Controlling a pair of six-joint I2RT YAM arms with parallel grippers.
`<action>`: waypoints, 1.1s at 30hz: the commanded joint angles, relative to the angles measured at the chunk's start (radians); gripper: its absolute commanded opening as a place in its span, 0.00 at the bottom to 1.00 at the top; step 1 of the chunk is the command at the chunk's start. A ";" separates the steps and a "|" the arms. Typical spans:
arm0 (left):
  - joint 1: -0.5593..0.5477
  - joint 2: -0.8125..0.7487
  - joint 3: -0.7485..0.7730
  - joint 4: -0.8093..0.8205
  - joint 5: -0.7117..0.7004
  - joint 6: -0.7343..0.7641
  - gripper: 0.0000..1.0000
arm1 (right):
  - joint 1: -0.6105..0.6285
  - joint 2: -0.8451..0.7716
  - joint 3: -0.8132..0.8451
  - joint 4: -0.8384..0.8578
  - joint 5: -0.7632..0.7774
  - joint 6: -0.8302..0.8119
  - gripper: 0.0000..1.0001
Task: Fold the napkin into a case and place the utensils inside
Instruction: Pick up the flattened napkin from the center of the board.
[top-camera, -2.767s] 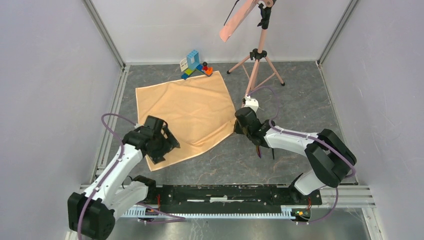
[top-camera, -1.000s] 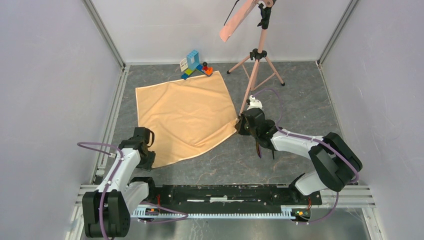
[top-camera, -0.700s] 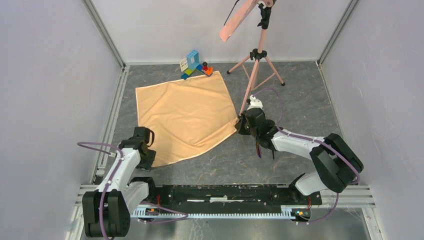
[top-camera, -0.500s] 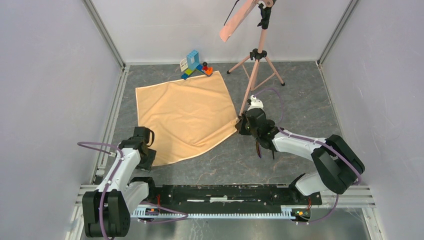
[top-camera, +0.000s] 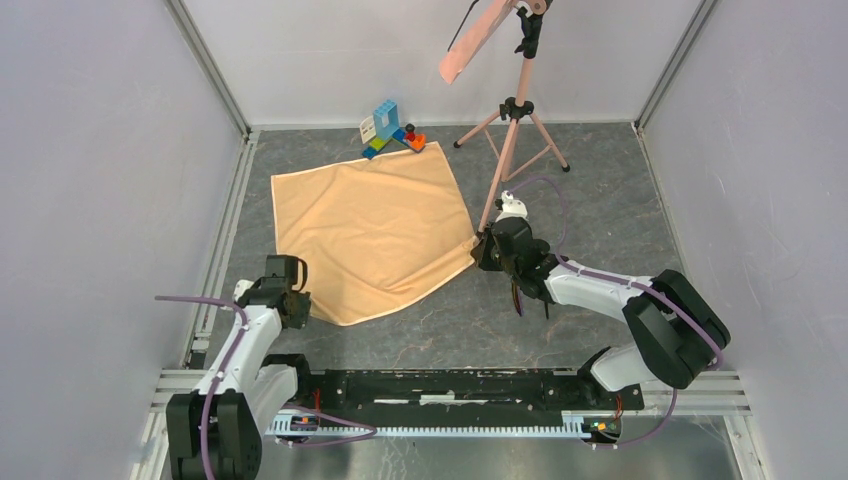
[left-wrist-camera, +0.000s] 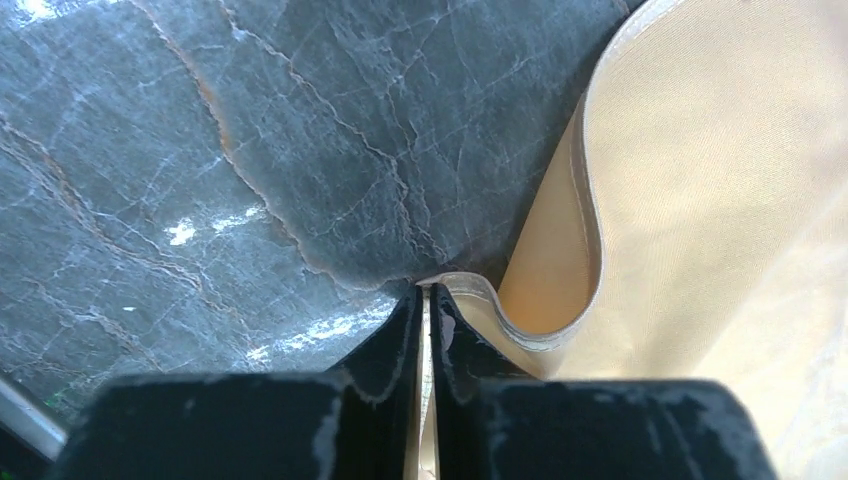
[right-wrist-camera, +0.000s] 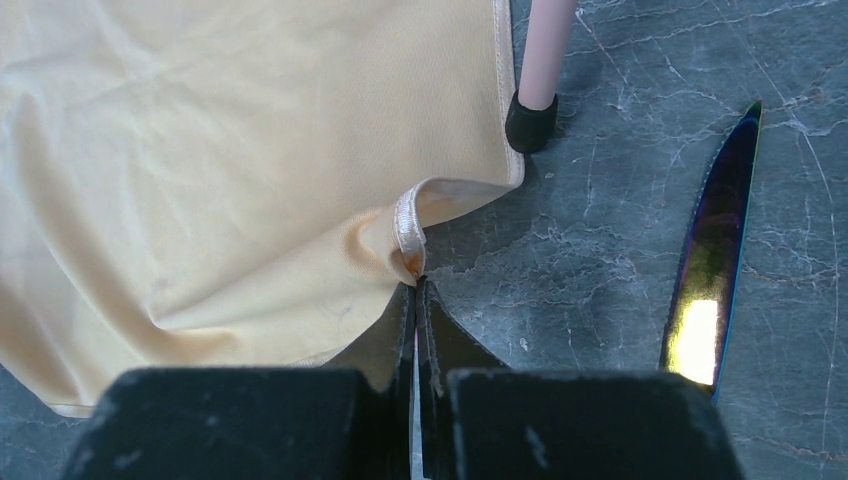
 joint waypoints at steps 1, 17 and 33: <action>0.003 -0.008 -0.033 -0.009 -0.019 0.013 0.05 | -0.007 -0.030 -0.001 0.035 0.022 -0.005 0.00; 0.003 -0.134 0.138 -0.327 0.040 0.086 0.62 | -0.007 -0.011 0.028 0.061 -0.092 -0.067 0.00; 0.004 0.051 0.064 -0.202 0.022 0.023 0.54 | -0.014 0.017 0.012 0.084 -0.116 -0.059 0.00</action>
